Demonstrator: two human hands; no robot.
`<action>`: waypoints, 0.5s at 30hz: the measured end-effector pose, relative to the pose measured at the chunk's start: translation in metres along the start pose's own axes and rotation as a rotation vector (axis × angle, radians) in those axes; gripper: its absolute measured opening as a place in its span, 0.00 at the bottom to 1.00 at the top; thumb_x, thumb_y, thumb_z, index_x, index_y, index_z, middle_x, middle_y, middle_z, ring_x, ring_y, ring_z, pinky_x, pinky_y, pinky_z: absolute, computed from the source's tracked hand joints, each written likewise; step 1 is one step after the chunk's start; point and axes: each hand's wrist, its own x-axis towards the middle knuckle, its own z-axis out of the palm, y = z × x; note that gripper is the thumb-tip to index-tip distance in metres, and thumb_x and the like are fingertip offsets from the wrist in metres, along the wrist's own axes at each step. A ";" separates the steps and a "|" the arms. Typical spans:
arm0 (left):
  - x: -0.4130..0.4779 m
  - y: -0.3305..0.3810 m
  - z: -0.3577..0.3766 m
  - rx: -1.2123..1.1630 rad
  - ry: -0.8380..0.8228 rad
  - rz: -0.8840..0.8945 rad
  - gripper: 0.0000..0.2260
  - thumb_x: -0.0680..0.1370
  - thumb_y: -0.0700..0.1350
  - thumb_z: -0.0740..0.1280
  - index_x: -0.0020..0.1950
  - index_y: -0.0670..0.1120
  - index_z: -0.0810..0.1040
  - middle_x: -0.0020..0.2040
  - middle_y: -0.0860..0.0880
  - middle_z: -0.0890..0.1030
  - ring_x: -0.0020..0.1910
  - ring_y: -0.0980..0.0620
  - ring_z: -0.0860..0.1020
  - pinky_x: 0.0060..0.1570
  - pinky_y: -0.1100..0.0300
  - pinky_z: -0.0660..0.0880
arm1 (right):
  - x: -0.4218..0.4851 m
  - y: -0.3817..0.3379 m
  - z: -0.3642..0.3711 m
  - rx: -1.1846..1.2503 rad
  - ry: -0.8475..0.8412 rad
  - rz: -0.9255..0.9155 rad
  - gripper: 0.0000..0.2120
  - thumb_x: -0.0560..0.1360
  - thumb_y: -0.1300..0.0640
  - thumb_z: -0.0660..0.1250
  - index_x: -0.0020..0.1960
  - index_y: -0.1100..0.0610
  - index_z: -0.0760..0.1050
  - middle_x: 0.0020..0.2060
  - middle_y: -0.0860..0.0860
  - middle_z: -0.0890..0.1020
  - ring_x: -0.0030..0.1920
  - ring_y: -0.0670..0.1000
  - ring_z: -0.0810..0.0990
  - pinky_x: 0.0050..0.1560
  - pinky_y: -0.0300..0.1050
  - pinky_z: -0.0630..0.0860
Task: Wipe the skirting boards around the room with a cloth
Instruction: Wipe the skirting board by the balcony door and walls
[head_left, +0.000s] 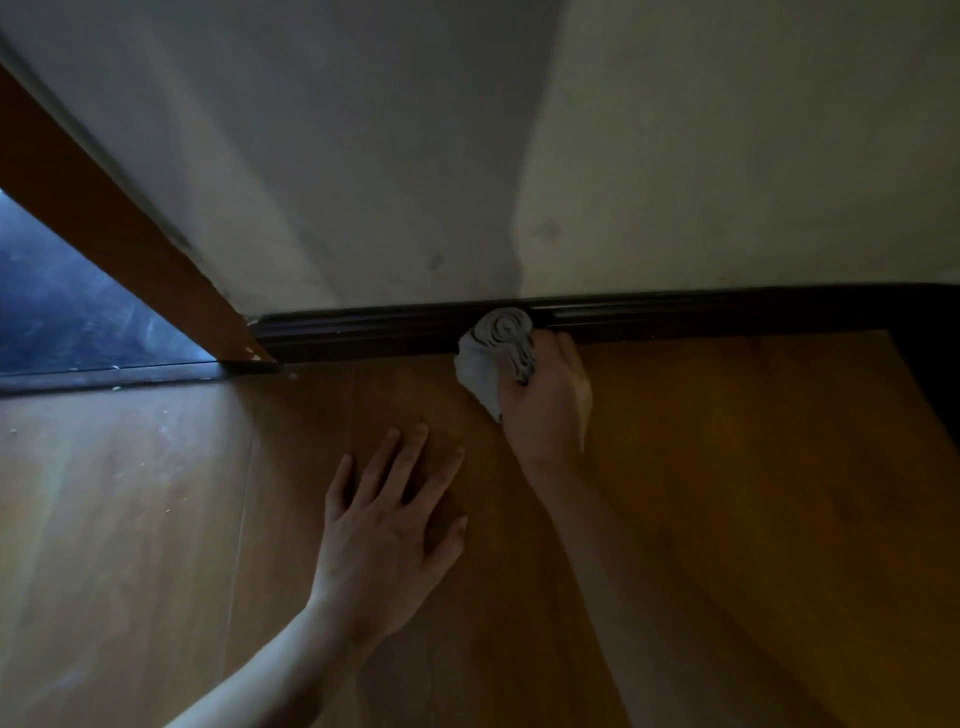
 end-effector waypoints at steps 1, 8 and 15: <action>0.000 0.000 0.000 0.000 -0.003 0.002 0.29 0.79 0.67 0.51 0.79 0.62 0.61 0.82 0.51 0.58 0.81 0.48 0.55 0.76 0.38 0.54 | 0.002 0.005 -0.004 -0.014 0.019 -0.002 0.06 0.75 0.61 0.70 0.47 0.64 0.78 0.44 0.59 0.79 0.42 0.55 0.77 0.39 0.40 0.67; 0.000 -0.001 0.002 0.014 -0.014 0.007 0.29 0.80 0.68 0.49 0.80 0.62 0.58 0.82 0.51 0.55 0.81 0.48 0.52 0.77 0.39 0.51 | 0.010 0.039 -0.031 -0.072 0.170 0.179 0.07 0.76 0.61 0.69 0.50 0.65 0.78 0.47 0.61 0.79 0.46 0.57 0.77 0.43 0.44 0.73; 0.000 0.000 0.000 -0.002 -0.014 0.006 0.29 0.79 0.68 0.48 0.80 0.63 0.56 0.82 0.51 0.54 0.81 0.48 0.51 0.77 0.39 0.50 | 0.012 0.045 -0.033 -0.086 0.158 0.140 0.06 0.75 0.63 0.69 0.50 0.65 0.78 0.46 0.61 0.79 0.45 0.56 0.77 0.42 0.40 0.69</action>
